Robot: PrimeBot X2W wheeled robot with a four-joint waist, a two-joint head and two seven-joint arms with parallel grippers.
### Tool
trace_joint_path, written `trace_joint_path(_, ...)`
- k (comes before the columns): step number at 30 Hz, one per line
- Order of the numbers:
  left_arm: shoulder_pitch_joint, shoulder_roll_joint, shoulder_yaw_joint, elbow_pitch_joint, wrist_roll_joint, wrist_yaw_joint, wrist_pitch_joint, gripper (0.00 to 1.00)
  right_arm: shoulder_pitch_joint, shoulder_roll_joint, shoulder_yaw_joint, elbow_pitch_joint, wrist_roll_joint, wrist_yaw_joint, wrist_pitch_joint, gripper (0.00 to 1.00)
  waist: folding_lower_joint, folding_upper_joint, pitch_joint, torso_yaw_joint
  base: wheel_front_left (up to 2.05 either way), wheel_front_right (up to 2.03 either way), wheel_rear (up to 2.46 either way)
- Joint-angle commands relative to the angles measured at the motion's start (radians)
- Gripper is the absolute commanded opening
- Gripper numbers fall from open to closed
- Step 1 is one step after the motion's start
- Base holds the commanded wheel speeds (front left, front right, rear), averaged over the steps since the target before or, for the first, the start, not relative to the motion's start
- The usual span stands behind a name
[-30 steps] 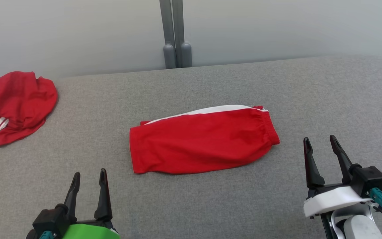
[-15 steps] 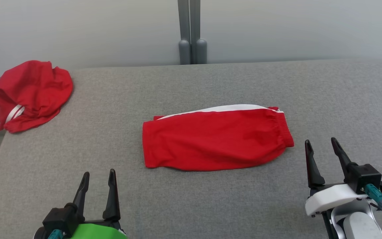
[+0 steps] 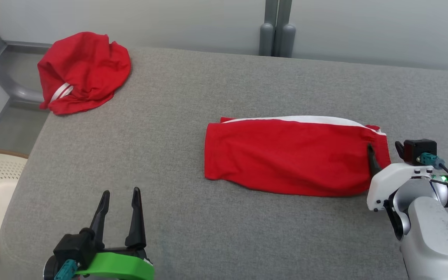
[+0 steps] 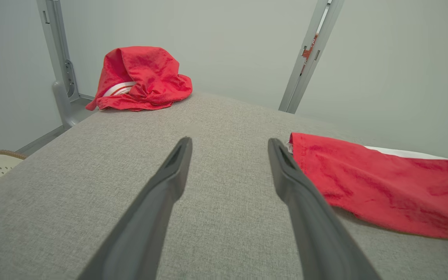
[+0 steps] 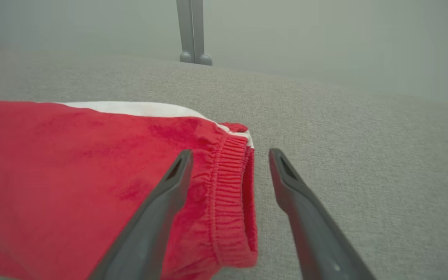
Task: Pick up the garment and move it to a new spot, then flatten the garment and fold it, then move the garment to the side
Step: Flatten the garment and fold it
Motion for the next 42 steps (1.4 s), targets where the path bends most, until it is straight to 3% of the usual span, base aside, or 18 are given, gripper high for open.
trace_joint_path(1,-0.02,0.001,0.0,-0.003,-0.008,0.006,-0.001,1.0,-0.023,-0.005,-0.003,0.027,0.007,0.0,0.01,1.0,0.0,0.0,0.026,0.031,0.0,0.0,0.0)
trace_joint_path(5,-0.023,0.001,0.006,-0.004,-0.006,0.007,-0.001,1.0,-0.065,-0.007,0.007,0.099,0.026,0.0,0.015,1.0,0.0,0.0,0.031,0.035,0.0,0.0,0.0)
trace_joint_path(6,-0.024,0.001,0.008,-0.005,-0.005,0.008,-0.001,1.0,-0.075,-0.006,0.014,0.114,0.035,0.0,0.011,0.79,0.0,0.0,0.032,0.033,0.0,0.0,0.0)
trace_joint_path(7,-0.023,0.001,0.011,-0.006,-0.003,0.01,-0.001,1.0,-0.082,-0.004,0.023,0.124,0.043,0.0,0.003,0.47,0.0,0.0,0.032,0.03,0.0,0.0,0.0)
trace_joint_path(9,-0.023,0.001,0.017,-0.008,0.002,0.011,-0.001,1.0,-0.099,-0.004,0.045,0.134,0.057,0.0,-0.027,0.0,0.0,0.0,0.033,0.019,0.0,0.0,0.0)
trace_joint_path(17,-0.019,0.001,0.025,-0.009,0.015,0.002,-0.001,1.0,-0.066,-0.002,0.189,0.084,0.125,0.0,-0.145,0.0,0.0,0.0,0.016,-0.054,0.0,0.0,0.0)
trace_joint_path(23,-0.013,0.001,0.033,-0.015,0.026,-0.001,-0.001,1.0,0.126,-0.049,0.345,-0.091,0.213,0.0,-0.18,0.0,0.0,0.0,0.018,-0.141,0.0,0.0,0.0)
trace_joint_path(31,-0.031,0.001,0.037,-0.011,0.034,-0.008,-0.001,1.0,0.223,-0.119,0.387,-0.127,0.238,0.0,-0.185,0.0,0.0,0.0,0.034,-0.184,0.0,0.0,0.0)
trace_joint_path(40,-0.038,0.001,0.03,0.001,0.039,-0.014,-0.001,1.0,0.237,-0.164,0.411,-0.057,0.241,-0.001,-0.202,0.0,0.0,0.0,0.034,-0.187,0.0,0.0,0.0)
trace_joint_path(42,-0.037,0.001,0.03,0.003,0.038,-0.014,-0.001,1.0,0.235,-0.166,0.392,-0.041,0.235,-0.001,-0.207,0.14,0.0,0.0,0.032,-0.187,0.0,0.0,0.0)
